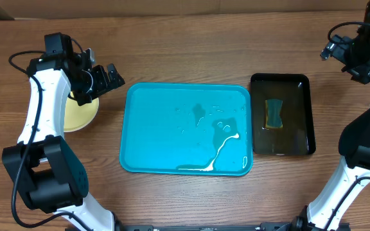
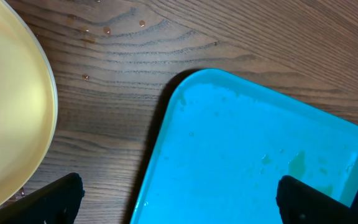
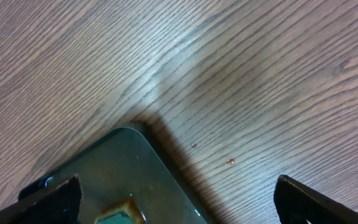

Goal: Clean dirty plates on tray and stack at the side

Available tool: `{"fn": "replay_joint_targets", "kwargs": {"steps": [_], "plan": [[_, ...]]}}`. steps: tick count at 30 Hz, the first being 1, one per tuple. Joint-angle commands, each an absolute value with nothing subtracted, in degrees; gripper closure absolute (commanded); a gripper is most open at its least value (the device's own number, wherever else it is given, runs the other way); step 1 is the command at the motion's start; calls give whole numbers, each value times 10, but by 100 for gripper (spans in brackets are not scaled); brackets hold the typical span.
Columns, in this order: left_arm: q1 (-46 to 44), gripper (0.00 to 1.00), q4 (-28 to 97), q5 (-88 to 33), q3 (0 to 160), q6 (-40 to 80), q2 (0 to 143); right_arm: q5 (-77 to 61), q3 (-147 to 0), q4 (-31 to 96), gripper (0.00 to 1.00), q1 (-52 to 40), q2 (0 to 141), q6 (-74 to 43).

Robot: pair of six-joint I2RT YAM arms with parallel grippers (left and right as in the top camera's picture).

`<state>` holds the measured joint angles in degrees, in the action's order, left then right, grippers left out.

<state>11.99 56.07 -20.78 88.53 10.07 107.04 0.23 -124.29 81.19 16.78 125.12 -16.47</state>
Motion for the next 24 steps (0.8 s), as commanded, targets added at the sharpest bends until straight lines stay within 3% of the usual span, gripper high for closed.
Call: {"fn": "replay_joint_targets", "kwargs": {"steps": [1, 10, 24], "plan": [[119, 0, 561, -204, 882, 88, 1075, 4, -1249, 810, 0, 153, 1243, -168], [119, 0, 561, -204, 882, 88, 1075, 4, -1250, 810, 0, 72, 1148, -168], [120, 0, 561, -204, 882, 88, 1075, 4, -1250, 811, 0, -169, 827, -168]]}}
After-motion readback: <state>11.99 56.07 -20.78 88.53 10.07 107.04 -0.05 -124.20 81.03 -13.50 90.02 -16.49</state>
